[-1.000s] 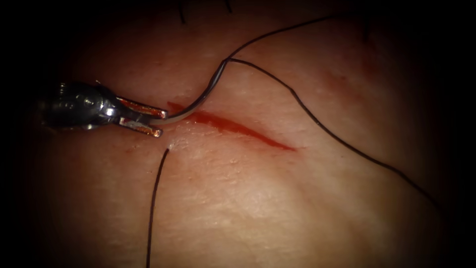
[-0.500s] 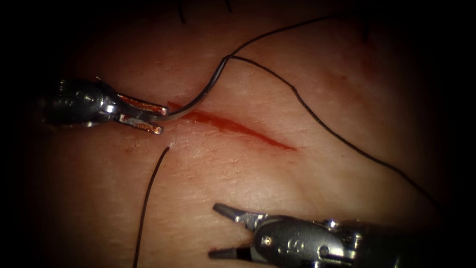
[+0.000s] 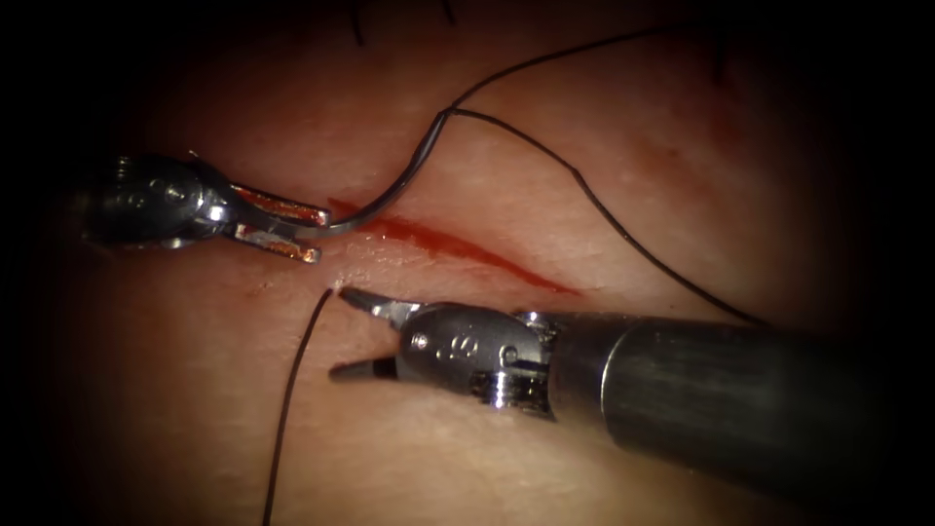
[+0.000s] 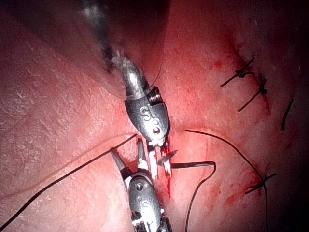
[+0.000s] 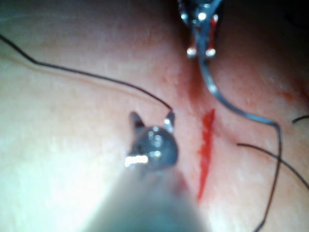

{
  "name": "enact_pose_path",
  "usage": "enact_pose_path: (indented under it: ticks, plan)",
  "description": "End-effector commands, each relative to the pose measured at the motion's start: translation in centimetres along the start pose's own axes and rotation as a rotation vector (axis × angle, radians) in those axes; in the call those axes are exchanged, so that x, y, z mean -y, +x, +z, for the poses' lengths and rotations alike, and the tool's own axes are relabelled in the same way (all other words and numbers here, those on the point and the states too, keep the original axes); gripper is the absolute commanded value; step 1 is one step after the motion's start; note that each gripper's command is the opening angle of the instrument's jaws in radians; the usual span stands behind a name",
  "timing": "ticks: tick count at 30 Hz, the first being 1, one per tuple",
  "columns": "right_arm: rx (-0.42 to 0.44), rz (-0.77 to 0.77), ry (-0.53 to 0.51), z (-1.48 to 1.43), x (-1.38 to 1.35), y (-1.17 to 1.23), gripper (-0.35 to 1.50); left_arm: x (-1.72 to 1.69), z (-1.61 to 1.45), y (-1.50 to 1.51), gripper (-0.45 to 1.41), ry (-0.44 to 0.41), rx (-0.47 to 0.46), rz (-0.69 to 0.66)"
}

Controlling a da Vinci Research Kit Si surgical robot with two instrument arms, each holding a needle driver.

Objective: Wound Closure
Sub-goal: Pull the thread all the way through the tissue using the right gripper, leaving a small piece on the end

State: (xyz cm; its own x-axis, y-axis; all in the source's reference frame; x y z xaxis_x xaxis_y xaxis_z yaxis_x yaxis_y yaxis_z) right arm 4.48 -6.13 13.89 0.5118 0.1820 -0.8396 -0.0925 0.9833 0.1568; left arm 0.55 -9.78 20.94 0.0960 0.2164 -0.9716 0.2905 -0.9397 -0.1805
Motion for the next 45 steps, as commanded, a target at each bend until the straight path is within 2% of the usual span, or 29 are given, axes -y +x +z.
enact_pose_path:
  ticks: [1, 6, 8, 9, 10, 11, 17, 25, 32, 38, 45]
  plan:
    - [-0.003, 0.0, -0.009, 0.21, -0.04, -0.01, 1.23, -0.04, 0.06, -0.08, -0.45, 0.0, -0.001, -0.002]
    - [0.001, -0.003, -0.019, 0.38, -0.11, 0.0, 1.21, -0.04, 0.06, -0.08, -0.45, 0.0, -0.001, -0.001]
    - [-0.006, -0.01, -0.006, 0.43, -0.1, 0.01, 1.11, -0.04, 0.06, -0.08, -0.45, 0.0, -0.001, -0.001]
    - [-0.014, -0.011, 0.007, 0.44, -0.08, 0.01, 0.91, -0.04, 0.06, -0.08, -0.45, 0.0, -0.001, -0.001]
    - [-0.041, -0.043, 0.053, 0.42, -0.05, -0.01, -0.05, -0.04, 0.06, -0.08, -0.45, 0.0, -0.001, -0.001]
    - [-0.047, -0.046, 0.063, 0.41, -0.03, -0.01, -0.35, -0.05, 0.06, -0.08, -0.45, 0.0, -0.001, -0.001]
    - [-0.035, -0.061, 0.093, 0.3, 0.11, -0.01, -0.35, -0.07, 0.08, -0.09, -0.45, -0.001, 0.003, 0.0]
    - [-0.06, -0.09, 0.137, 0.2, 0.74, 0.42, -0.35, -0.16, 0.16, -0.12, -0.45, -0.033, 0.015, -0.007]
    - [-0.072, -0.122, 0.164, 0.07, 1.24, 0.65, -0.35, -0.16, 0.17, -0.12, -0.45, -0.036, 0.016, -0.007]
    - [-0.089, -0.154, 0.19, 0.05, 1.65, 0.79, -0.35, -0.16, 0.17, -0.12, -0.45, -0.036, 0.015, -0.007]
    - [-0.098, -0.192, 0.216, 0.05, 2.05, 0.84, -0.35, -0.16, 0.17, -0.12, -0.45, -0.039, 0.018, -0.007]
